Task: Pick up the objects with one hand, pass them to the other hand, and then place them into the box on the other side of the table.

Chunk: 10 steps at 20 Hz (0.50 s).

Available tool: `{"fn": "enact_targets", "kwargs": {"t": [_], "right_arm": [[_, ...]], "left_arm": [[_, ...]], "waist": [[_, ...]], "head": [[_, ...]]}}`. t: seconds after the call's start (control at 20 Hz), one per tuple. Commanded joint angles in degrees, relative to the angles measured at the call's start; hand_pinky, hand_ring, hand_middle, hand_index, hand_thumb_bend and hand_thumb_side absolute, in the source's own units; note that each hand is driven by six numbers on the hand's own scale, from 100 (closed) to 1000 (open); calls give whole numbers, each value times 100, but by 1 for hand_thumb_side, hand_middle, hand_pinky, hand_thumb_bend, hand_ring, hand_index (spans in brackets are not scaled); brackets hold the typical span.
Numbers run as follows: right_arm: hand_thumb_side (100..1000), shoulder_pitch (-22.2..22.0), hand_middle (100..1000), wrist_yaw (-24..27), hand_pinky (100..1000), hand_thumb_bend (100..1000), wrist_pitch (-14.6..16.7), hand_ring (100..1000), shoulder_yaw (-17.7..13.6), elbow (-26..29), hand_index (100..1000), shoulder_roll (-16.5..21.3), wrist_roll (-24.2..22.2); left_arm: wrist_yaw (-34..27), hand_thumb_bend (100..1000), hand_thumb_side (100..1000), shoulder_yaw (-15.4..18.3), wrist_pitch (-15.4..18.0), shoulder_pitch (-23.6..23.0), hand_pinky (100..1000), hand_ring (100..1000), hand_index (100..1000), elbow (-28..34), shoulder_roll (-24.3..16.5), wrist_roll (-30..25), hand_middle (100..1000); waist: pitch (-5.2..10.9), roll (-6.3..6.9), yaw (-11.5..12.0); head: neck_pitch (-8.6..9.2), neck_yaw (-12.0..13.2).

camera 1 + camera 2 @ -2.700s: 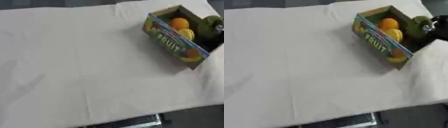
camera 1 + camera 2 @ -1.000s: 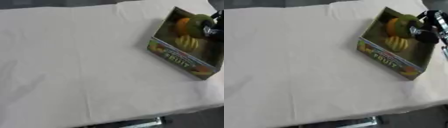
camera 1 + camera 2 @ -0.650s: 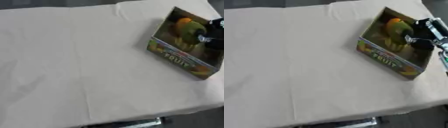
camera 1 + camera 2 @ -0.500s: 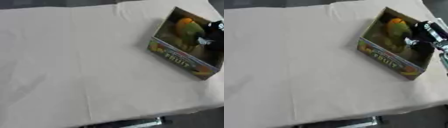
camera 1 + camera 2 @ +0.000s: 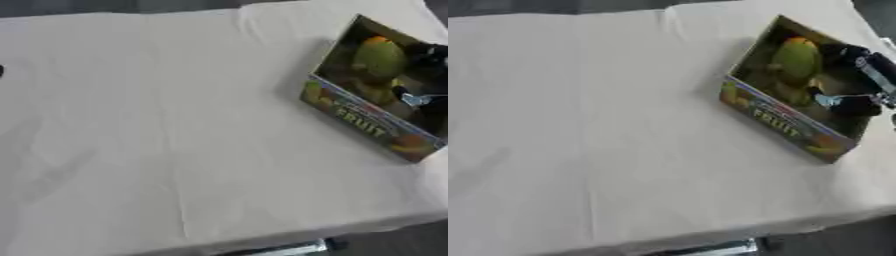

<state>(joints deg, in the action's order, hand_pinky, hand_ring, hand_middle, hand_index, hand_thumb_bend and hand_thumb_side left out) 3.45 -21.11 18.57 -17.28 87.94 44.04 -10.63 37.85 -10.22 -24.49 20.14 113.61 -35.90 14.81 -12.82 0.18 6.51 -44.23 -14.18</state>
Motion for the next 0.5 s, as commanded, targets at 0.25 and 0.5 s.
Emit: {"fn": "enact_targets", "kwargs": {"t": [0.25, 0.5], "right_arm": [[230, -150, 840, 294, 821, 287, -26, 750, -326, 442, 964, 134, 67], [164, -320, 823, 425, 807, 111, -203, 737, -487, 710, 952, 131, 309]], "left_arm": [[37, 777, 891, 128, -19, -18, 675, 669, 815, 98, -127, 52, 664], [51, 775, 884, 159, -13, -29, 670, 664, 810, 98, -121, 111, 656]], "waist": [[101, -74, -36], [102, -67, -37]], "head": [[12, 28], [12, 28]]}}
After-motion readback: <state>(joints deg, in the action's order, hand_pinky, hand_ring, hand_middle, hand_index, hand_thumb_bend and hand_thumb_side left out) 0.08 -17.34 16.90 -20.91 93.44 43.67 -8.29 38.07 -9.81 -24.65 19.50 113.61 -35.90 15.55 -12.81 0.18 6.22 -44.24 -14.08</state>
